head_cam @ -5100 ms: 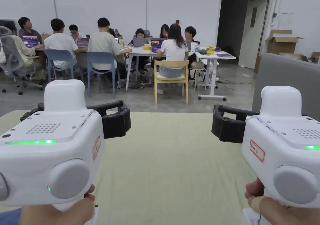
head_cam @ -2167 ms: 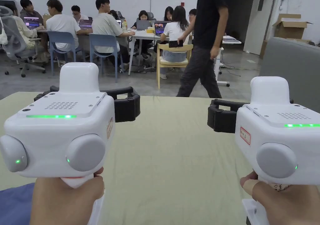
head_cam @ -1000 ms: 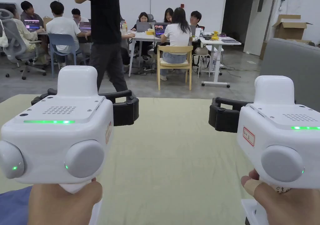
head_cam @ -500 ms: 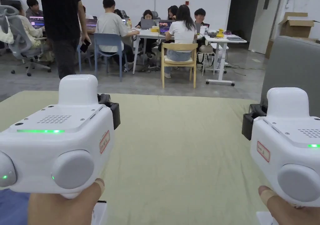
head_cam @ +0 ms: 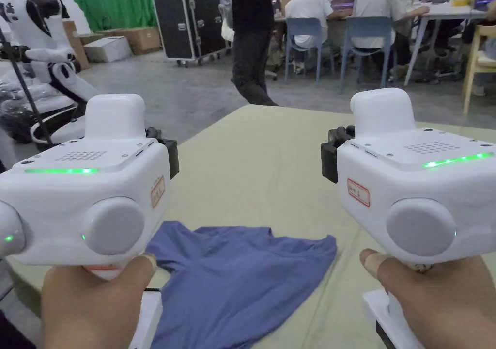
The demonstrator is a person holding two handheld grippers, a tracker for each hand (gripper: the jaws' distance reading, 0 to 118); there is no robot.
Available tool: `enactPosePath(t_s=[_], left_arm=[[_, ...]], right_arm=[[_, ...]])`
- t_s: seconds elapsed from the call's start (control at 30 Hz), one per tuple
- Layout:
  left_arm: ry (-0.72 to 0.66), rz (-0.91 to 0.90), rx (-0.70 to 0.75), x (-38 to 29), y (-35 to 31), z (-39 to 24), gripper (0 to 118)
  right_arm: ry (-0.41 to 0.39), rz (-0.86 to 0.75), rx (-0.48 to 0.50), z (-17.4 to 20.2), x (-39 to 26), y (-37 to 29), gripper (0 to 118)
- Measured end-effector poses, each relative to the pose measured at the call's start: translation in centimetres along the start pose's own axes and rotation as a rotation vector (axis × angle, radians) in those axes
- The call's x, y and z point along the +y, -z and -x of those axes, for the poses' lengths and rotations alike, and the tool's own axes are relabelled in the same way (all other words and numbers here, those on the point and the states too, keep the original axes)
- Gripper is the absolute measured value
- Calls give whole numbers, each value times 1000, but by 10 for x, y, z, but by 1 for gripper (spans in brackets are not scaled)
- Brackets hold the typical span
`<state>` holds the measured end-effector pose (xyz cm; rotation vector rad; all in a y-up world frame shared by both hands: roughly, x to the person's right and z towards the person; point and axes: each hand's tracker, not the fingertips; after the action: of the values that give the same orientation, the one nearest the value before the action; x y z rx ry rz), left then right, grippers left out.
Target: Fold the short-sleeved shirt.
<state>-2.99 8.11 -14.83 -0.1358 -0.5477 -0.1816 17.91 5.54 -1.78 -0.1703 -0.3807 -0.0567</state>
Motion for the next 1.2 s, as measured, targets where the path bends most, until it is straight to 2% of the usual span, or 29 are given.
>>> enactPosePath(t_s=[0.07,0.2,0.3,0.43,0.63,0.83,0.87,0.9,0.93,0.97,1.0,1.13,1.2], left_arm=[[12,23,1,-7,7,8,0],[10,147,-110,-26,50,-2,0],[-4,261,-197,-52,98,-23,0],[48,424,-278,-108,171,-69,0],[124,715,-404,-215,279,-151,0],[151,801,-390,-276,328,-191,0],[143,823,-397,-280,333,-194,6],[155,823,-380,-282,335,-196,46],[175,816,-360,-284,337,-197,71],[184,796,-359,-286,338,-195,84],[180,780,-372,-287,340,-191,89],[119,787,-379,-293,343,-182,90],[164,773,-379,-290,341,-186,90]], right_arm=[[6,8,44,13,-5,9,3],[-39,43,23,17,-20,25,3],[-44,79,9,8,-32,35,3],[-16,146,-22,-13,-51,47,3],[-70,284,-137,-56,-86,62,3],[-22,376,-197,-93,-117,82,3],[-13,387,-195,-96,-120,85,3],[-9,394,-191,-99,-124,86,3],[-7,400,-188,-101,-126,89,3],[-5,406,-187,-101,-127,92,3],[-4,410,-185,-102,-128,94,3],[-11,413,-164,-101,-129,95,3],[-14,416,-166,-100,-129,93,3]])
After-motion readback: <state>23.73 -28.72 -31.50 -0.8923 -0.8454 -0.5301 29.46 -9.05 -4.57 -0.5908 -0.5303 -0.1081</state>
